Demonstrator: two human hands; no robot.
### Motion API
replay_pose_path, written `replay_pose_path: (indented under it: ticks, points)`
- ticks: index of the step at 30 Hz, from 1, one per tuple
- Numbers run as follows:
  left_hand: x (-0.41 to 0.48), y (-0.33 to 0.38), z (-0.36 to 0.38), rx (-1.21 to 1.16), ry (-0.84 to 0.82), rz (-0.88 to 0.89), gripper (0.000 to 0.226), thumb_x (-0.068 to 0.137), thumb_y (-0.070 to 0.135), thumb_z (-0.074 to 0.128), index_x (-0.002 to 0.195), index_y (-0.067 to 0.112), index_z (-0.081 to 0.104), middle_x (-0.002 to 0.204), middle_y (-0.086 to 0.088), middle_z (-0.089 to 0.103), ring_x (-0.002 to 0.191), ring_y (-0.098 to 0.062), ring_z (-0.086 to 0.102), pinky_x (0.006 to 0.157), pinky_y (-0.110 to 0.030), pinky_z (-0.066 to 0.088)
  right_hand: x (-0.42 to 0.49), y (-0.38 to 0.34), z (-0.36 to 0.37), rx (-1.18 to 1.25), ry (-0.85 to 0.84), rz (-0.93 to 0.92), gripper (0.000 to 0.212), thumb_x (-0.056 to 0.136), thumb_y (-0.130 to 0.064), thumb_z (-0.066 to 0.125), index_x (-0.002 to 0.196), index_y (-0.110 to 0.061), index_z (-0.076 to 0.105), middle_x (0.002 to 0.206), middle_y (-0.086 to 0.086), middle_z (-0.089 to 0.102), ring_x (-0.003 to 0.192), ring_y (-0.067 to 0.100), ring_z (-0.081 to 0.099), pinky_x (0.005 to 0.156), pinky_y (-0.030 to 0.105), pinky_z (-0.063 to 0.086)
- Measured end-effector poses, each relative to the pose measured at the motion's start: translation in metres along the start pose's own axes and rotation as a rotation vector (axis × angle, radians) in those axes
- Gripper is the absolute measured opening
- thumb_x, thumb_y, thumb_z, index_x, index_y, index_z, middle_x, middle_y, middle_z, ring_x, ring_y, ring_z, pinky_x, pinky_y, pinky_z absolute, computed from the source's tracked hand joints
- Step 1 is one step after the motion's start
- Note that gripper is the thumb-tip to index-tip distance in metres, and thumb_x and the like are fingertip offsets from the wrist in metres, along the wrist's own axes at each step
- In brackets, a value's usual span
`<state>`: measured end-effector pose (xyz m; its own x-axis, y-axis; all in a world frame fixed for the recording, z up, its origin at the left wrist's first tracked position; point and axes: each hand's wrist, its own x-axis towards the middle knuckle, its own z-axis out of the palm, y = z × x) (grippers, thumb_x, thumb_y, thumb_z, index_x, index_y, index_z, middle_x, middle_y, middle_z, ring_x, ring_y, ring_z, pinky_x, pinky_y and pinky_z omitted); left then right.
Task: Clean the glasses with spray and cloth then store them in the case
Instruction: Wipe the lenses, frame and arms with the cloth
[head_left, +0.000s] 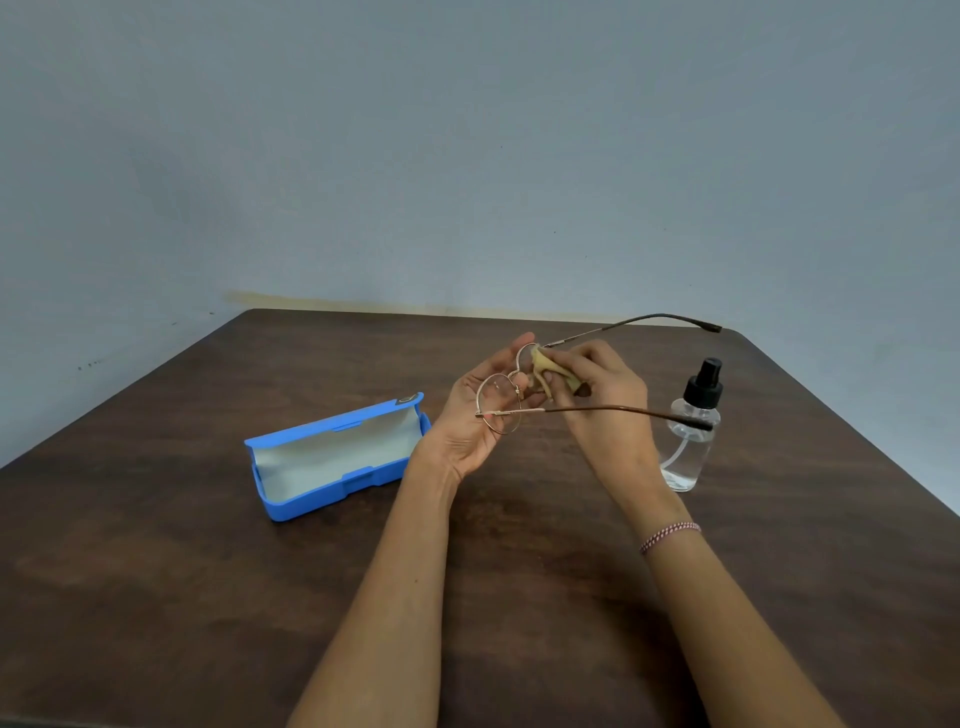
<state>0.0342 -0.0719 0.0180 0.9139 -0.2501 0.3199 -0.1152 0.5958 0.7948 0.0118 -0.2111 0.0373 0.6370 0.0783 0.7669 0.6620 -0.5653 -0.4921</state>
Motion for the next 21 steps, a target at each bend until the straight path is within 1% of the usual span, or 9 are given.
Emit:
replay_pose_path:
  ticks: [2,4,7,9,12,15,17,19,21]
  points:
    - [-0.0001,0.0008,-0.0014,-0.018,-0.002,0.023,0.033,0.077,0.006,0.063,0.105,0.022,0.072,0.103,-0.006,0.069,0.092,-0.017,0.067,0.077,-0.027,0.056,-0.0013,-0.0017,-0.0003,0.076,-0.053,-0.057,0.029,0.085,0.0,0.062,0.112,-0.01,0.067,0.095,-0.004,0.053,0.086,-0.002,0.052,0.074,0.004,0.04]
    - [0.0001,0.0018,-0.0028,-0.046,0.007,0.043,0.032,0.078,0.005,0.06,0.102,0.022,0.073,0.103,-0.006,0.071,0.093,-0.017,0.068,0.075,-0.027,0.056,-0.0017,-0.0018,-0.0018,0.118,-0.088,-0.086,0.03,0.084,0.002,0.063,0.111,-0.01,0.067,0.095,-0.002,0.054,0.088,-0.004,0.052,0.074,0.005,0.041]
    - [0.0,0.0026,-0.0006,-0.075,0.013,0.039,0.036,0.078,0.003,0.055,0.109,0.017,0.067,0.106,-0.011,0.07,0.096,-0.02,0.068,0.075,-0.026,0.057,-0.0001,0.0015,-0.0033,0.059,-0.055,-0.059,0.025,0.081,0.0,0.065,0.104,-0.009,0.07,0.089,-0.001,0.054,0.079,-0.001,0.052,0.068,0.005,0.039]
    - [0.0005,0.0007,0.0006,-0.065,0.025,0.024,0.035,0.079,0.004,0.055,0.11,0.016,0.066,0.106,-0.01,0.069,0.093,-0.019,0.069,0.075,-0.025,0.056,0.0001,0.0038,-0.0022,-0.008,-0.024,-0.019,0.025,0.082,-0.003,0.066,0.106,-0.009,0.069,0.088,0.0,0.054,0.075,0.003,0.051,0.068,0.006,0.039]
    - [0.001,0.0002,-0.0009,-0.042,0.021,0.008,0.035,0.08,0.003,0.056,0.105,0.022,0.072,0.106,-0.012,0.062,0.09,-0.019,0.067,0.075,-0.025,0.056,-0.0014,0.0019,0.0017,-0.037,-0.023,-0.026,0.027,0.087,-0.006,0.062,0.113,-0.011,0.067,0.093,-0.003,0.052,0.084,0.012,0.053,0.072,0.01,0.04]
    - [0.0007,0.0011,-0.0023,-0.019,0.037,0.033,0.036,0.087,-0.003,0.051,0.112,0.018,0.065,0.105,-0.008,0.068,0.091,-0.017,0.067,0.074,-0.024,0.056,-0.0023,-0.0004,0.0012,-0.007,-0.092,-0.098,0.035,0.085,0.002,0.06,0.116,-0.013,0.065,0.101,-0.006,0.05,0.093,0.008,0.052,0.08,0.012,0.045]
    - [0.0006,0.001,-0.0019,-0.017,0.043,0.042,0.034,0.09,-0.006,0.047,0.114,0.015,0.06,0.106,-0.008,0.07,0.091,-0.017,0.069,0.072,-0.024,0.056,-0.0014,0.0001,-0.0008,-0.008,-0.104,-0.11,0.034,0.083,0.003,0.06,0.113,-0.012,0.067,0.099,-0.007,0.051,0.089,0.004,0.052,0.078,0.01,0.045]
    - [0.0015,0.0001,-0.0013,-0.023,0.046,0.029,0.023,0.087,-0.003,0.052,0.107,0.007,0.058,0.12,-0.015,0.063,0.094,-0.019,0.068,0.073,-0.025,0.056,-0.0003,0.0023,-0.0021,-0.049,-0.064,-0.077,0.029,0.083,0.0,0.062,0.109,-0.01,0.068,0.093,-0.004,0.054,0.08,0.005,0.052,0.071,0.008,0.043]
    - [0.0027,-0.0014,-0.0015,-0.009,0.052,0.016,0.022,0.078,0.002,0.06,0.098,0.005,0.055,0.136,-0.018,0.051,0.096,-0.02,0.067,0.074,-0.027,0.056,-0.0002,0.0031,-0.0015,-0.102,-0.041,-0.04,0.028,0.083,-0.001,0.063,0.11,-0.008,0.068,0.092,0.001,0.056,0.08,0.01,0.053,0.072,0.011,0.043]
